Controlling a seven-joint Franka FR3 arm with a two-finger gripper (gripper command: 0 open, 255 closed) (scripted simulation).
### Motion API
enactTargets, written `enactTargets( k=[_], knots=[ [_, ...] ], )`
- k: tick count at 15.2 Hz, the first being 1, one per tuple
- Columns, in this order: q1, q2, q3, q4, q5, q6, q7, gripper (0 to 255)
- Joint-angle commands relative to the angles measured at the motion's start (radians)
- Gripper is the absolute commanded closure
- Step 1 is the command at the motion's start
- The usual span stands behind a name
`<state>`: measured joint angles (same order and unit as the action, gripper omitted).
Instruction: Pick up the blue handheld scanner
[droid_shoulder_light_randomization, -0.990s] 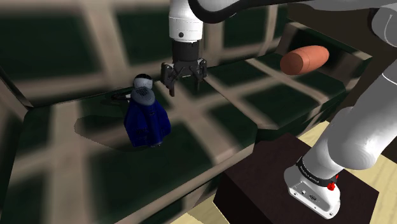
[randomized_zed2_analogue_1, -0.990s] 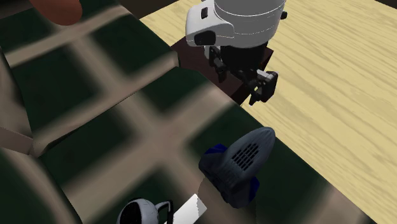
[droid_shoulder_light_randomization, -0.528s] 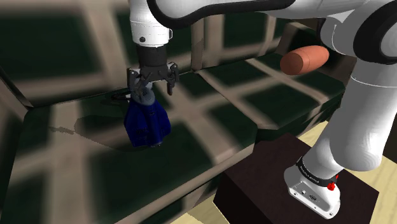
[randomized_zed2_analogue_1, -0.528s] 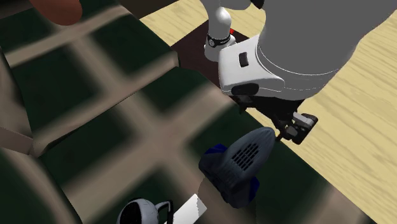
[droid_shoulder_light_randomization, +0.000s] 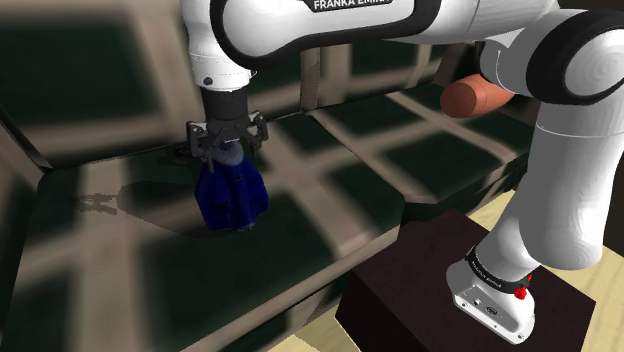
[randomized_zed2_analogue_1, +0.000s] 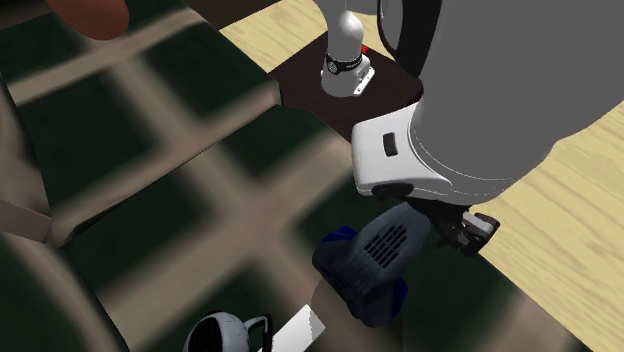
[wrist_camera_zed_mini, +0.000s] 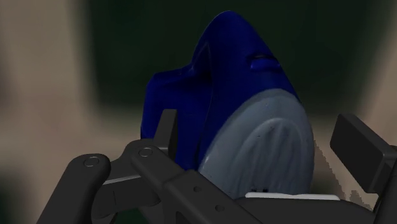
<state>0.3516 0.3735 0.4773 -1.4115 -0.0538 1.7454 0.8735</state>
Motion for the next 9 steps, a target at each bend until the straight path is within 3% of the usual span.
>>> enactTargets(
  k=[1, 3, 4, 9],
  knots=[
    [-0.003, -0.005, 0.000, -0.041, 0.001, 0.037, -0.001, 0],
    [-0.003, -0.005, 0.000, -0.041, 0.002, 0.037, -0.001, 0],
    [-0.003, -0.005, 0.000, -0.043, 0.001, 0.039, -0.001, 255],
    [-0.003, -0.006, 0.000, -0.044, 0.002, 0.039, -0.001, 255]
  ],
)
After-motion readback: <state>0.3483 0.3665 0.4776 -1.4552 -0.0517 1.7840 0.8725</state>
